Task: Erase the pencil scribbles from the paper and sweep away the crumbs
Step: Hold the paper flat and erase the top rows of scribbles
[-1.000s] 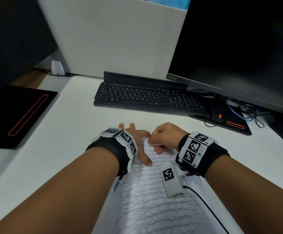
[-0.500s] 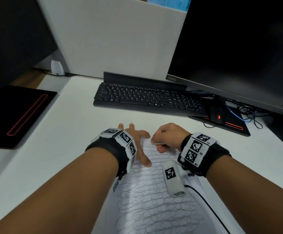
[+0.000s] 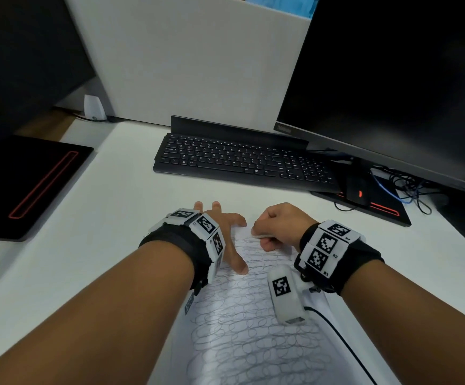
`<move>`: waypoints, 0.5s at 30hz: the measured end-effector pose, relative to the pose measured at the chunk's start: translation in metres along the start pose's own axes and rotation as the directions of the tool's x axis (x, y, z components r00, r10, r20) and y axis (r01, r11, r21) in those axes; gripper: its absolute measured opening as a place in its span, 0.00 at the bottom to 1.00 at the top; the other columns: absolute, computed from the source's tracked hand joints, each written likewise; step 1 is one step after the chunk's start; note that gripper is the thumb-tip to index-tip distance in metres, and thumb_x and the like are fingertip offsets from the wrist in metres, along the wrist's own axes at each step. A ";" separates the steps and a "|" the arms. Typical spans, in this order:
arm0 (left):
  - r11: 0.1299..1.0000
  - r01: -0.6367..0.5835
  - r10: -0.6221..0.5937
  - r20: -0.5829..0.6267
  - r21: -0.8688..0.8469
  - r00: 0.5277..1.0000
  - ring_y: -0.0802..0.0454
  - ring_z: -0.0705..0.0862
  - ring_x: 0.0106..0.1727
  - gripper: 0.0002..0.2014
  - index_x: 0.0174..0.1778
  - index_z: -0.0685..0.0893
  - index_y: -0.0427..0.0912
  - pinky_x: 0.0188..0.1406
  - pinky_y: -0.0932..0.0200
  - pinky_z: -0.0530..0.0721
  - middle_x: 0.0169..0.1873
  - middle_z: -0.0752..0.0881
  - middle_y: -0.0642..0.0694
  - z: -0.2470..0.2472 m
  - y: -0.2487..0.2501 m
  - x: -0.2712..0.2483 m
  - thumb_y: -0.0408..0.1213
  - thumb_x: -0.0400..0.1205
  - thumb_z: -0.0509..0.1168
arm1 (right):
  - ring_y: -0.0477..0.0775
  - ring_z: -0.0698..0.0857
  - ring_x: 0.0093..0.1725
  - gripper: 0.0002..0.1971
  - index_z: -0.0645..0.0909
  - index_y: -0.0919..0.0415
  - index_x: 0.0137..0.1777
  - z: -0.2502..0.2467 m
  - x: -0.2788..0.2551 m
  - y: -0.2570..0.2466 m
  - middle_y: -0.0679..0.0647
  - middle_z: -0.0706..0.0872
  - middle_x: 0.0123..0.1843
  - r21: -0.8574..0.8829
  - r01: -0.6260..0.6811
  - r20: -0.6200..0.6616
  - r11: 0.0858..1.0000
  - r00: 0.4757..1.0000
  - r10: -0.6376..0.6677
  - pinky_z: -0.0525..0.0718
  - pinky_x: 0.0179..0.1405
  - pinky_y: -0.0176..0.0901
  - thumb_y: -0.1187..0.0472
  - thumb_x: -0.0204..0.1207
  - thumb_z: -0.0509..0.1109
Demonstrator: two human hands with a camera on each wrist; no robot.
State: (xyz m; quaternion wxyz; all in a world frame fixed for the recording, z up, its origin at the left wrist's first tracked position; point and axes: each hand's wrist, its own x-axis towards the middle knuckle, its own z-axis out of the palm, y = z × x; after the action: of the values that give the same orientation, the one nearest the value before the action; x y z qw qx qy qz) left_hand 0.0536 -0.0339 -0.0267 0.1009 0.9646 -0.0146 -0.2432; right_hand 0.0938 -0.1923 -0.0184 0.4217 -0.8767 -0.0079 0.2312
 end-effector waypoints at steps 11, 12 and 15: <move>1.000 -0.019 0.019 -0.010 0.011 1.000 0.34 0.63 0.74 0.46 0.75 0.63 0.74 0.67 0.34 0.74 0.66 0.69 0.47 -0.003 0.014 0.001 0.66 0.61 0.77 | 0.50 0.81 0.23 0.06 0.78 0.61 0.37 -0.003 0.002 0.003 0.57 0.83 0.28 0.001 0.003 -0.058 1.000 0.998 -0.003 0.78 0.27 0.36 0.69 0.72 0.72; 1.000 -0.019 0.019 -0.018 0.002 1.000 0.34 0.62 0.75 0.46 0.75 0.63 0.75 0.67 0.32 0.73 0.66 0.68 0.48 -0.001 0.014 0.001 0.67 0.61 0.76 | 0.50 0.82 0.23 0.06 0.78 0.61 0.37 -0.003 0.002 0.004 0.57 0.84 0.28 -0.006 0.002 -0.057 1.000 0.998 -0.003 0.79 0.27 0.37 0.68 0.72 0.72; 1.000 -0.014 0.014 -0.019 -0.015 1.000 0.33 0.57 0.78 0.47 0.75 0.63 0.76 0.70 0.27 0.70 0.72 0.66 0.48 0.002 0.014 0.002 0.69 0.60 0.76 | 0.53 0.82 0.28 0.05 0.79 0.63 0.40 -0.007 0.002 0.002 0.59 0.84 0.32 -0.010 0.002 -0.047 1.000 0.999 -0.002 0.79 0.30 0.37 0.69 0.73 0.72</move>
State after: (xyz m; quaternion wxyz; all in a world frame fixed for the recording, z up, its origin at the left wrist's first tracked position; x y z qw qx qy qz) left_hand 0.0545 -0.0480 -0.0264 0.1101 0.9660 -0.0185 -0.2332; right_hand 0.0985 -0.1983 -0.0168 0.4175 -0.8840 -0.0002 0.2101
